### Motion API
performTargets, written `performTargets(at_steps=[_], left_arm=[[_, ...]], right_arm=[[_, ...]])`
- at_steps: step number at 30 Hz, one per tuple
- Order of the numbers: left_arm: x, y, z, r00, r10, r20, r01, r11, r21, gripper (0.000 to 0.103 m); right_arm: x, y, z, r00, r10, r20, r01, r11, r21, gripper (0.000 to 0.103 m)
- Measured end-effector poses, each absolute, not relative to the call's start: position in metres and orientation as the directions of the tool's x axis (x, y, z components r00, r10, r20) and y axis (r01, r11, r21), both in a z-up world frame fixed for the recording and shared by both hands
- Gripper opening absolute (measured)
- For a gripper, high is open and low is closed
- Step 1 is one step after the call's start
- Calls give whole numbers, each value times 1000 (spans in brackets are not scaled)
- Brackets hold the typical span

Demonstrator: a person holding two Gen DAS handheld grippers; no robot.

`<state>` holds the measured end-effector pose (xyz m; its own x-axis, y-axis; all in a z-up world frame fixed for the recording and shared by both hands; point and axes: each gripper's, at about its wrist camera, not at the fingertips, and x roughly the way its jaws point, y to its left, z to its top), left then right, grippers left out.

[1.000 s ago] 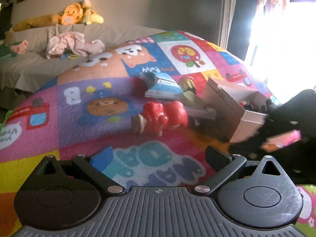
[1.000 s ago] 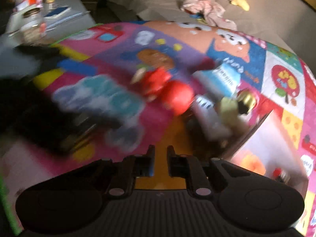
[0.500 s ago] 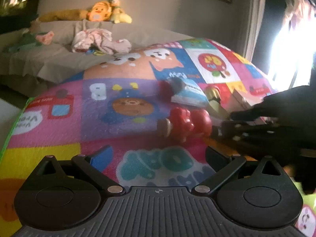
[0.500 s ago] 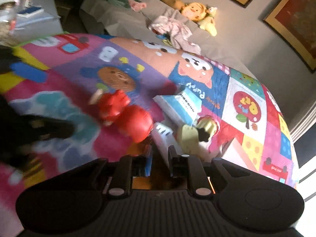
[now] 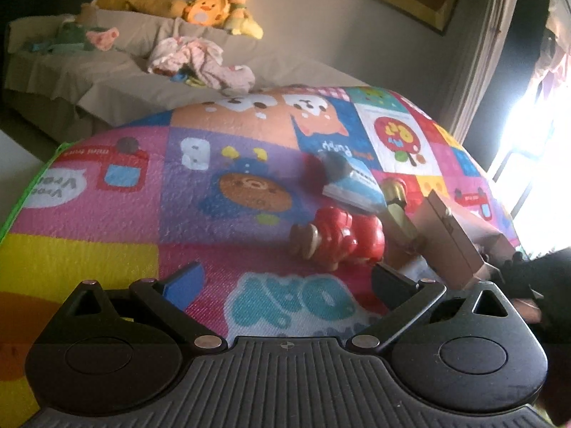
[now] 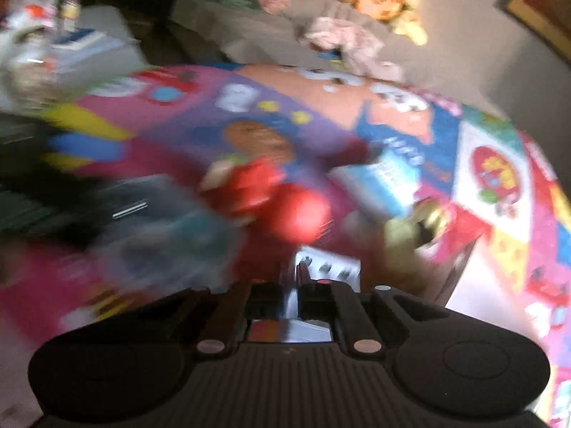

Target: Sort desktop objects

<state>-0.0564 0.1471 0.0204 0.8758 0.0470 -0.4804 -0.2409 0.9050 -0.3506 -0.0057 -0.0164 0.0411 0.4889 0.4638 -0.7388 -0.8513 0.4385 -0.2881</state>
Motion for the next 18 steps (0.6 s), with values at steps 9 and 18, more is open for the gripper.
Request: performTargets(at_steps=[9, 18], left_arm=[[-52, 129, 23, 867, 71, -493, -215, 947, -241, 102], [-25, 60, 35, 873, -97, -479, 114, 993, 6, 81]], right_arm=[[-49, -94, 38, 503, 440, -744, -815, 529, -239, 5], [-36, -191, 31, 624, 366, -690, -551, 832, -57, 53]])
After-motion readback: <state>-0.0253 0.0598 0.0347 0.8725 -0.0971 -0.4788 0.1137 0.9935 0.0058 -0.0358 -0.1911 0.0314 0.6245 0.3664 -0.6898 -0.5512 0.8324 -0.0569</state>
